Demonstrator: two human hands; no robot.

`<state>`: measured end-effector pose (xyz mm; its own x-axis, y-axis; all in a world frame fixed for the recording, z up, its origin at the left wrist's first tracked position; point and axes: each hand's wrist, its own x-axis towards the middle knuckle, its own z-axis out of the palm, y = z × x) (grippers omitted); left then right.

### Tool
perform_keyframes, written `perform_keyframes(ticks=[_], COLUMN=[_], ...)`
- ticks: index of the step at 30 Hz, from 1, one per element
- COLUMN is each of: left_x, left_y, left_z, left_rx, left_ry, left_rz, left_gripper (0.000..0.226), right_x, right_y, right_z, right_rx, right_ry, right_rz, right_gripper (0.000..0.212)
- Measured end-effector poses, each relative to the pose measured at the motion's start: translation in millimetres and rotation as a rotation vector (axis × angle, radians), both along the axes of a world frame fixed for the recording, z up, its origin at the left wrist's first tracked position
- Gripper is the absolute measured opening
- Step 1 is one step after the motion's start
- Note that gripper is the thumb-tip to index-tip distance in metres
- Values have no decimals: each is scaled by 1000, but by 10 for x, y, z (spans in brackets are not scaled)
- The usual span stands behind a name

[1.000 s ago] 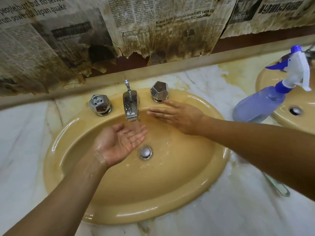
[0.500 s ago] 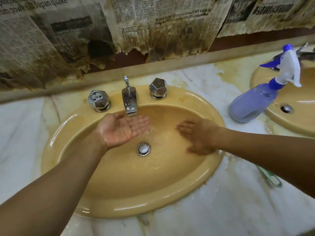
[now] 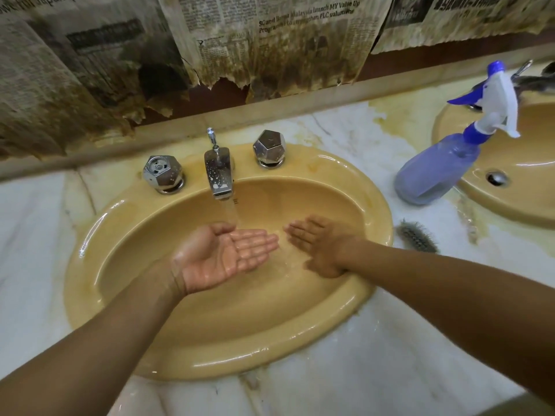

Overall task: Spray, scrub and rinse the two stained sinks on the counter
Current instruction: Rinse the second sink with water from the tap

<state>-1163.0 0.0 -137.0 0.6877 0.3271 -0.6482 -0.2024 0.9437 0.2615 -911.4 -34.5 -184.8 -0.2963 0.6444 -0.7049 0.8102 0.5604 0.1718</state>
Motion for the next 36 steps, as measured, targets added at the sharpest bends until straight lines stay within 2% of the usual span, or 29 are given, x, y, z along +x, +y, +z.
perform_keyframes(ticks=[2, 4, 6, 8, 11, 15, 17, 21, 25, 28, 30, 33, 36], left_x=[-143, -208, -165, 15, 285, 408, 374, 56, -146, 105, 374, 597, 491], left_y=[185, 364, 495, 487, 321, 47, -49, 86, 359, 277, 119, -23, 9], left_z=[82, 161, 190, 245, 217, 27, -24, 3, 69, 167, 203, 170, 157], left_rx=[36, 76, 78, 60, -10, -105, -100, 11, 60, 68, 77, -29, -5], left_ry=[46, 104, 146, 140, -52, -153, -148, 4, 92, 43, -8, -59, 15], left_rz=[53, 78, 66, 43, 67, -6, -60, 45, 107, -2, -132, -252, -276], left_gripper=[62, 60, 59, 60, 78, 64, 61, 61, 56, 57, 55, 54, 54], right_x=[-117, -246, -199, 7, 282, 224, 84, 78, 376, 422, 423, 368, 129], right_y=[-33, -160, -206, -126, -22, 75, 141, 137, 111, 52, 35, 66, 95], right_z=[-105, -109, 37, 220, 425, 294, 99, 31, 285, 372, 369, 310, 175], right_rx=[-44, -267, -353, -230, 0, 161, 212, 30, 118, 140, 170, 154, 77], right_ry=[19, 78, 107, 68, -19, 14, 7, -6, -135, -77, -31, -45, -36], right_rz=[-48, -103, -98, -20, 157, 149, 191, 209, 241, 250, 263, 263, 199], right_gripper=[79, 78, 71, 64, 61, 59, 67, 72, 66, 64, 70, 67, 78])
